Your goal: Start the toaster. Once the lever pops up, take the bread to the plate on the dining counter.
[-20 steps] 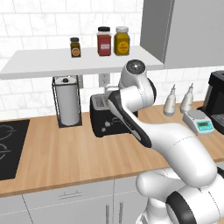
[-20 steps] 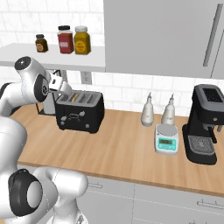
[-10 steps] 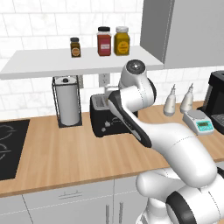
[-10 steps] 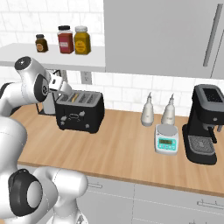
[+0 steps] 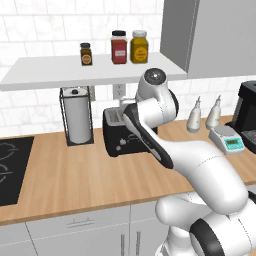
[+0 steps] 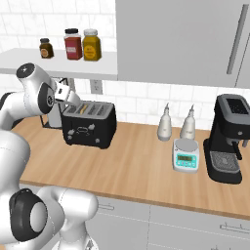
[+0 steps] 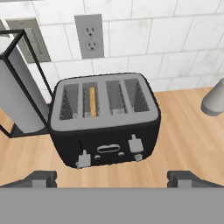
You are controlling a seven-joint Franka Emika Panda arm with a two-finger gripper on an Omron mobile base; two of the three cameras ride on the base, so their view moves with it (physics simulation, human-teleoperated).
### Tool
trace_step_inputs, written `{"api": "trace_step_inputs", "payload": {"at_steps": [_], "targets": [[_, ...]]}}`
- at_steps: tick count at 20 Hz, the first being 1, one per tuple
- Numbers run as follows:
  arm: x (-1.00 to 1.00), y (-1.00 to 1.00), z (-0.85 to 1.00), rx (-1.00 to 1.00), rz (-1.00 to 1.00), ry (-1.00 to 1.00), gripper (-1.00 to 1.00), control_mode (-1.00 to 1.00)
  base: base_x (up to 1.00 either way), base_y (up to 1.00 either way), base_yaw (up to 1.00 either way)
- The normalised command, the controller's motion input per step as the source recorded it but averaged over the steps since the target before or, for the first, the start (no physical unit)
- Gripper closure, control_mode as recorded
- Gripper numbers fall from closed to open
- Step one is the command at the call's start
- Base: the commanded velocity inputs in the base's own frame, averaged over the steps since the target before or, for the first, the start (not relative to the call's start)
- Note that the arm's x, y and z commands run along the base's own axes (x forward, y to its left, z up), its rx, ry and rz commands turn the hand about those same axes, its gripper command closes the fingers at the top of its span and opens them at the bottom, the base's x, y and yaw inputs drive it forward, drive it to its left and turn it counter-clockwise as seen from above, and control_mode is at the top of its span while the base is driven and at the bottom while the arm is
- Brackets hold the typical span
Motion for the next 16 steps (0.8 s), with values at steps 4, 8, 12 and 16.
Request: {"api": "trace_step_inputs", "payload": {"at_steps": [4, 8, 12, 16], "targets": [[0.00, 0.00, 0.00, 0.00, 0.00, 0.00, -1.00, -1.00, 0.00, 0.00, 0.00], [0.00, 0.00, 0.00, 0.00, 0.00, 0.00, -1.00, -1.00, 0.00, 0.00, 0.00], [0.00, 0.00, 0.00, 0.00, 0.00, 0.00, -1.00, -1.00, 0.00, 0.00, 0.00], [0.00, 0.00, 0.00, 0.00, 0.00, 0.00, -1.00, -1.00, 0.00, 0.00, 0.00]]}}
